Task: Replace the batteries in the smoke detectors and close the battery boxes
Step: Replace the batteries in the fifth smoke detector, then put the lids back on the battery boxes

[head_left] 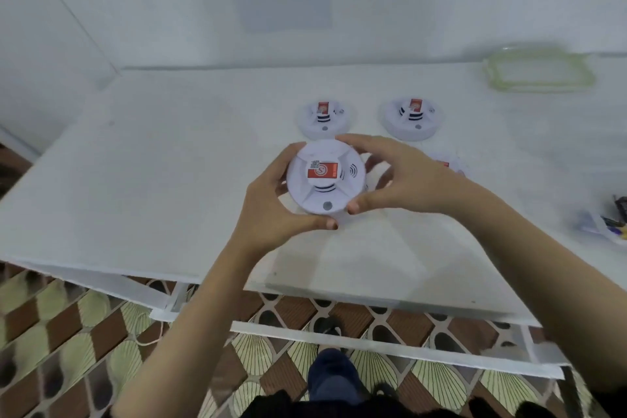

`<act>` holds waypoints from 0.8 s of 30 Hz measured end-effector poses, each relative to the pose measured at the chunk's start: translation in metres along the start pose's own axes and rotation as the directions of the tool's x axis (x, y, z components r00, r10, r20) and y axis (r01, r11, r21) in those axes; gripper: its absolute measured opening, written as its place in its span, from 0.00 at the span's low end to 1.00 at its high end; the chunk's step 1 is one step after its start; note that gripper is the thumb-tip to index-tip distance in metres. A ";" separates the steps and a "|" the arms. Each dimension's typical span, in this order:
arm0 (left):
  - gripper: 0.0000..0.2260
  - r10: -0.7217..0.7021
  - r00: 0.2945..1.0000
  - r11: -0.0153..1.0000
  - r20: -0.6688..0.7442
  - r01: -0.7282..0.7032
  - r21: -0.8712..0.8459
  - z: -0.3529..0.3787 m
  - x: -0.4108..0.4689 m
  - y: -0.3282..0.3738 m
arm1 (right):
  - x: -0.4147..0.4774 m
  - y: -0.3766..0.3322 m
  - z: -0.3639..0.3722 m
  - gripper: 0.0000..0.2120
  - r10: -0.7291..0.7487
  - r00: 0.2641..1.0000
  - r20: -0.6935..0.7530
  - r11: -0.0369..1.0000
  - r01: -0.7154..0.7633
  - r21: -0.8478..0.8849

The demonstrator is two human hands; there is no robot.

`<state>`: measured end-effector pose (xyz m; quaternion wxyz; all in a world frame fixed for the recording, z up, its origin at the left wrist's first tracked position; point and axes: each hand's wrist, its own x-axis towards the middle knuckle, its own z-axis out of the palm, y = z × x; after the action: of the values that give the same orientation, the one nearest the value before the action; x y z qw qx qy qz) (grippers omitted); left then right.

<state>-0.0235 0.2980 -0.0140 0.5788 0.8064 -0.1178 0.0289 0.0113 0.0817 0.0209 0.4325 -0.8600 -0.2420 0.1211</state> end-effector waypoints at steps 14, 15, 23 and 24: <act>0.36 -0.157 0.987 0.974 0.039 0.148 0.171 -0.118 0.129 -0.069 | 0.210 0.002 0.024 0.43 0.004 0.998 0.059 0.783 0.033 -0.621; 0.37 -0.168 0.985 0.972 0.041 0.158 0.173 -0.123 0.134 -0.073 | 0.218 0.003 0.026 0.43 0.022 0.997 0.075 0.782 0.029 -0.622; 0.34 -0.232 0.969 0.953 0.082 0.210 0.216 -0.135 0.154 -0.105 | 0.249 0.014 0.040 0.42 0.085 0.987 0.136 0.771 0.021 -0.637; 0.33 -0.244 0.965 0.949 0.091 0.219 0.229 -0.137 0.156 -0.105 | 0.248 0.014 0.041 0.41 0.090 0.986 0.139 0.766 0.021 -0.642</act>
<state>0.1633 0.4339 -0.0379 0.4787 0.8733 -0.0524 -0.0744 0.2104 0.2314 -0.0145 0.0893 -0.9475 -0.2871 0.1087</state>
